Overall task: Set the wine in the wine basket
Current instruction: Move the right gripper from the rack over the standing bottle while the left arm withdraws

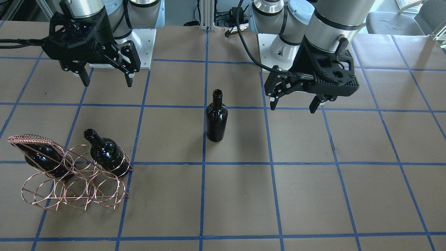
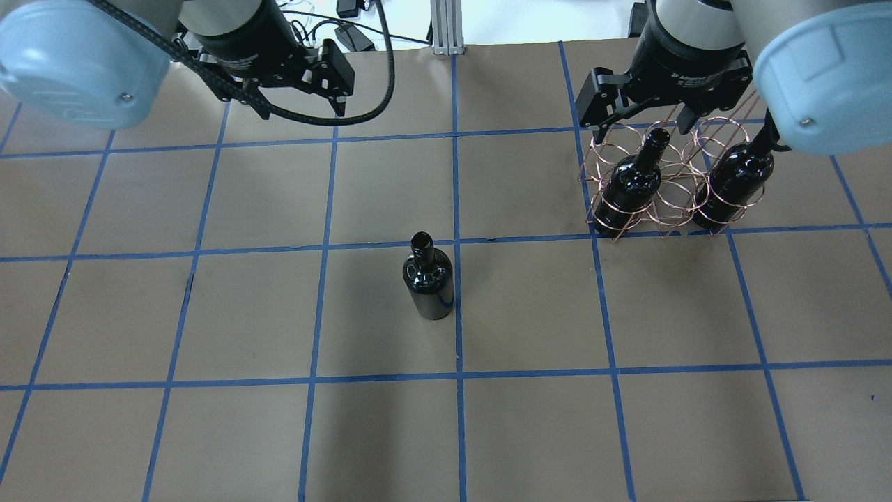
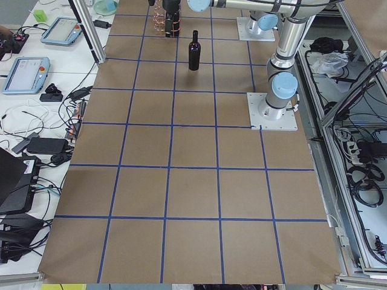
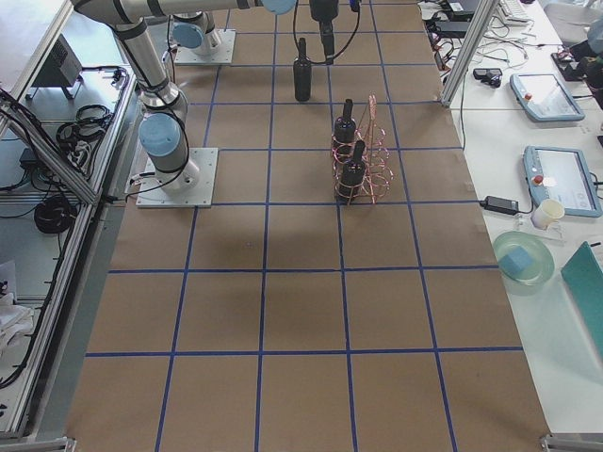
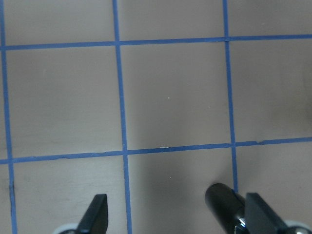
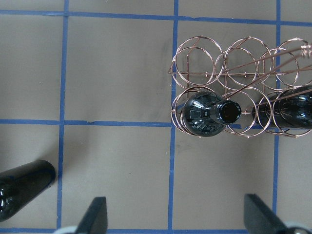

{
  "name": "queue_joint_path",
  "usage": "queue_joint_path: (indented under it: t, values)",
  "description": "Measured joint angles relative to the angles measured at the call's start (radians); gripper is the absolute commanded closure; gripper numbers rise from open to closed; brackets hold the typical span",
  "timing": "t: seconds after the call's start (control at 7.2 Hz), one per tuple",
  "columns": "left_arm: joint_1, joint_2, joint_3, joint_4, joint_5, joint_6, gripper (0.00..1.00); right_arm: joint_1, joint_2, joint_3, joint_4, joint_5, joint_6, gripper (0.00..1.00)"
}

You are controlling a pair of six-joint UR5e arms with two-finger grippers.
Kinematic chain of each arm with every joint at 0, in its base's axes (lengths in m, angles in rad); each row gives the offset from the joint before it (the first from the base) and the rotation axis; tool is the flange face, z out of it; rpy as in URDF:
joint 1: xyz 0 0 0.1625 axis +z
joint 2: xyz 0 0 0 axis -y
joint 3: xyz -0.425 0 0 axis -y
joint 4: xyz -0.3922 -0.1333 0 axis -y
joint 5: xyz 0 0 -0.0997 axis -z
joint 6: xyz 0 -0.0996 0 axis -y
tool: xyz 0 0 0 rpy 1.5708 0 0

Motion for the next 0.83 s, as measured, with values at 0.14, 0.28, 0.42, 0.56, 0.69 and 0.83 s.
queue_joint_path:
  t: [0.14,0.28,0.42,0.56,0.69,0.83]
  values:
    - [0.048,0.015,0.000,-0.035,0.002,0.022,0.00,0.025,0.014,-0.027,0.029,0.008,0.071,0.00]
    - [0.092,0.027,0.000,-0.061,0.000,0.033,0.00,0.089,0.041,-0.051,0.041,0.010,0.178,0.00]
    - [0.122,0.035,-0.001,-0.078,0.001,0.037,0.00,0.175,0.078,-0.072,0.032,0.011,0.301,0.00]
    - [0.130,0.039,-0.005,-0.092,0.004,0.039,0.00,0.256,0.119,-0.089,0.001,0.011,0.411,0.00]
    - [0.128,0.045,-0.011,-0.103,0.006,0.040,0.00,0.323,0.158,-0.098,-0.034,0.012,0.487,0.00]
    - [0.126,0.052,-0.016,-0.115,0.006,0.040,0.00,0.377,0.189,-0.098,-0.058,0.013,0.529,0.01]
